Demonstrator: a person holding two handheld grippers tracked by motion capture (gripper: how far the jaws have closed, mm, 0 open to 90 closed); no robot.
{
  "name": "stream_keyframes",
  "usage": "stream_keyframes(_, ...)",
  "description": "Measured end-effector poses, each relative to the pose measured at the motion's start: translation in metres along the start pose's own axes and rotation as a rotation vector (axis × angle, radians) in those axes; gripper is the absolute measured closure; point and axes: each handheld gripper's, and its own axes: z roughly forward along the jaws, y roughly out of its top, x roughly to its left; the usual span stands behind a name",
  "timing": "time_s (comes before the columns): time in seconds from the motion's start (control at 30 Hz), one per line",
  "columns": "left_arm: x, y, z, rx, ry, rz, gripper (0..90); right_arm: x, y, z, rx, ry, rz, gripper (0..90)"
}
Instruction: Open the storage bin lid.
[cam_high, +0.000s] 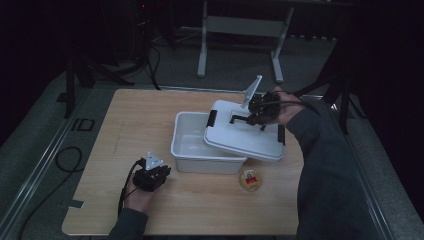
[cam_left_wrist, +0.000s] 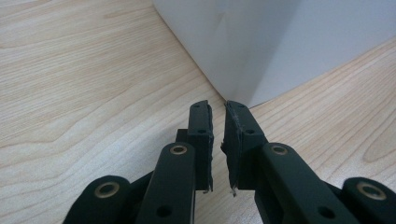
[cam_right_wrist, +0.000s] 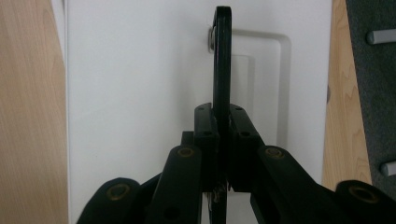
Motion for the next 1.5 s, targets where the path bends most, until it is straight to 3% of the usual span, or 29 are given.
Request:
stream_keyframes(0.93,0.000,0.000,-0.001,-0.001,0.002,0.001,81.1,-0.014,-0.054,-0.007,0.025,-0.034,0.100,84.5)
stream_keyframes(1.5,0.000,0.000,0.000,-0.002,0.003,0.001,81.1,-0.022,-0.088,-0.015,0.042,-0.057,0.186,84.5)
